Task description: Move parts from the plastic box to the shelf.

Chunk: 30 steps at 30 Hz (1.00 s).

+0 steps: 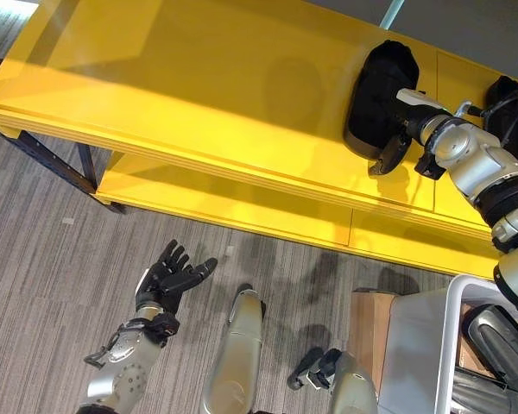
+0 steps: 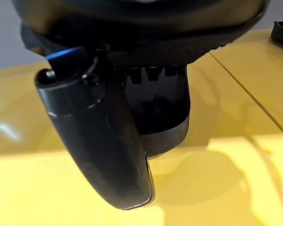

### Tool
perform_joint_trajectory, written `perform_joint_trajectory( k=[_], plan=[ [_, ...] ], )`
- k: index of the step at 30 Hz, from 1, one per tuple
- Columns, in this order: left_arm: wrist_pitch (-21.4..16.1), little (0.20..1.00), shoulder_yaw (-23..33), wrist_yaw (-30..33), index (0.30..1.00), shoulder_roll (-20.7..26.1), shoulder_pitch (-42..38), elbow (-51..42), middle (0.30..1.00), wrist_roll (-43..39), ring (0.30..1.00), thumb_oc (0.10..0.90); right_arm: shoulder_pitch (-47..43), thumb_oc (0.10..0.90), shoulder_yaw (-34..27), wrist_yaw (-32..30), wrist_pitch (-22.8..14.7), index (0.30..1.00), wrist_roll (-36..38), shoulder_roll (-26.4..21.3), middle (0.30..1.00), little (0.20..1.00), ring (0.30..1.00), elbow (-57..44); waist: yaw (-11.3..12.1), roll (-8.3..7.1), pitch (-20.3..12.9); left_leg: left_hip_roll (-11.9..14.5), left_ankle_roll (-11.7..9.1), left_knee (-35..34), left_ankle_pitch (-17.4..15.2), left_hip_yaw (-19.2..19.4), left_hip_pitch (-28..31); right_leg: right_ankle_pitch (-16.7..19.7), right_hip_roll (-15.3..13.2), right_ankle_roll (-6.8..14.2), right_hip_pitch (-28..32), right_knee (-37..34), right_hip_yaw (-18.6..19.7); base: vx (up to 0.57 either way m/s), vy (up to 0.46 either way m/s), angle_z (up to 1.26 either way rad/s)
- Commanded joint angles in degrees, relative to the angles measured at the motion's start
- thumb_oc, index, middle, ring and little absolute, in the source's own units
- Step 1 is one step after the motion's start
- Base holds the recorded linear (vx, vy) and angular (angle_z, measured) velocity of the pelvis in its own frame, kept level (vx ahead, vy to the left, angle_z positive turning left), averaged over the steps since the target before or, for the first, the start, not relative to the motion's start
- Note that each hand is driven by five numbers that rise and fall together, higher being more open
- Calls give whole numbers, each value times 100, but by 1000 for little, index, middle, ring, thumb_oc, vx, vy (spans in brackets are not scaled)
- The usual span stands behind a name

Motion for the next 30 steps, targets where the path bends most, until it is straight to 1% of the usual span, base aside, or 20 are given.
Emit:
perform_joint_trajectory(
  k=[1,11,21,30],
  plan=[
    [-400,1000,98,-185,1000,260,-126,-339,1000,-28,1000,900,-752,900,143,-280,32,1000,-388,-428,1000,1000,1000,357,42,41,-327,443,20,119,-593,-352,149,665,-68,74,-403,106,162,0,0,0],
    [-411,1000,146,-161,1000,287,-97,-368,1000,-40,1000,900,-1005,900,418,-217,69,1000,-536,-442,1000,1000,1000,290,18,18,-312,464,7,105,-573,-353,133,656,-54,54,-435,114,182,0,0,0],
    [-387,1000,158,-180,1000,298,-72,-396,1000,-28,1000,900,-1106,900,542,-175,56,1000,-623,-452,1000,1000,1000,374,1,22,-311,447,17,126,-582,-354,114,661,-61,65,-475,133,197,0,0,0],
    [-382,1000,186,-172,1000,295,-74,-397,1000,-16,1000,900,-1176,900,611,-153,76,1000,-697,-492,1000,1000,1000,306,-13,-13,-318,478,13,98,-567,-348,118,674,-50,63,-480,125,198,0,0,0]
  ],
)
